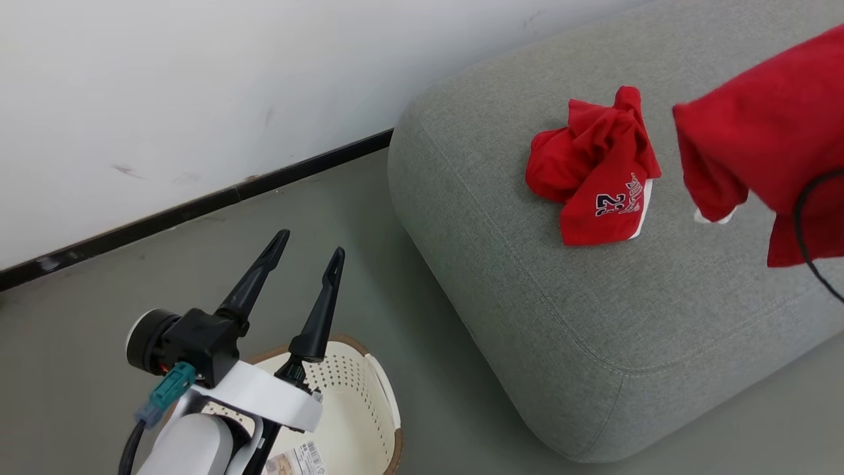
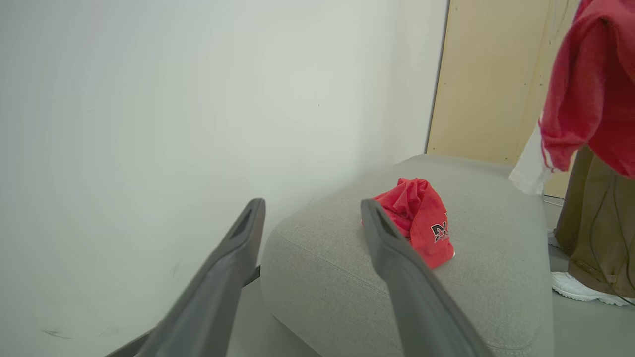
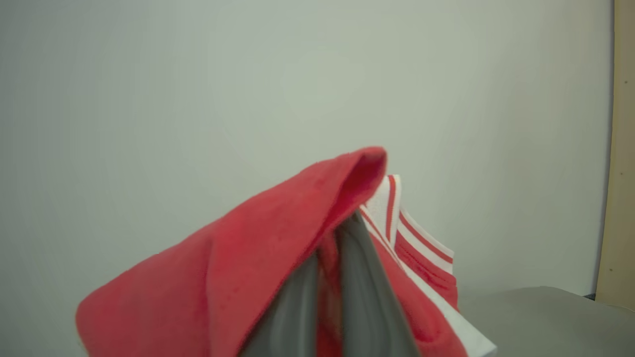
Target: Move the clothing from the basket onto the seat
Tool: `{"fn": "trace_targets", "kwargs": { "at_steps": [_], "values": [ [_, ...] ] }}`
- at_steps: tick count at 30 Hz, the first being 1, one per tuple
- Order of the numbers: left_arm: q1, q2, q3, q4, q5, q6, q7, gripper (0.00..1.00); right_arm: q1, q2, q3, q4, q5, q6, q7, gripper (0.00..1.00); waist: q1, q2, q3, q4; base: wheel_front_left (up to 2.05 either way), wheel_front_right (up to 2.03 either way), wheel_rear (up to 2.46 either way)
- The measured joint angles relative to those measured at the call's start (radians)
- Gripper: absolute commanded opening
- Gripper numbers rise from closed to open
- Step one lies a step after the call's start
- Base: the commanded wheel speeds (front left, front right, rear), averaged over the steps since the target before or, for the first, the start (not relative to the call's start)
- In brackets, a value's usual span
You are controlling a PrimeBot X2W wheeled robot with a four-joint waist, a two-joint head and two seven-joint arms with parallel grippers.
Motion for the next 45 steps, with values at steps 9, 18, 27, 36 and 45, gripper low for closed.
{"fn": "trace_targets", "kwargs": {
  "at_steps": [9,18,27,36,45],
  "values": [
    [0.000,0.025,-0.001,-0.061,0.014,0.009,0.030,1.00,-0.199,-0.052,-0.025,0.136,0.011,0.000,0.048,0.00,0.0000,0.0000,0.046,0.030,0.00,0.00,0.00],
    [0.000,0.052,0.007,-0.131,0.027,0.035,0.072,1.00,-0.289,-0.117,0.002,0.269,-0.018,0.000,0.091,0.00,0.0000,0.0000,0.095,0.068,0.00,0.00,0.00],
    [0.000,0.073,0.013,-0.194,0.051,0.045,0.107,1.00,-0.365,-0.148,-0.012,0.366,-0.034,0.000,0.089,0.00,0.0000,0.0000,0.145,0.104,0.00,0.00,0.00],
    [-0.001,0.088,0.012,-0.252,0.061,0.054,0.151,1.00,-0.453,-0.139,-0.050,0.463,-0.084,0.000,0.031,0.00,0.0000,0.0000,0.208,0.144,0.00,0.00,0.00],
    [-0.012,0.106,0.011,-0.296,0.069,0.054,0.184,1.00,-0.509,-0.100,-0.110,0.563,-0.146,0.000,-0.044,0.00,0.0000,0.0000,0.274,0.178,0.00,0.00,0.00]
  ]
}}
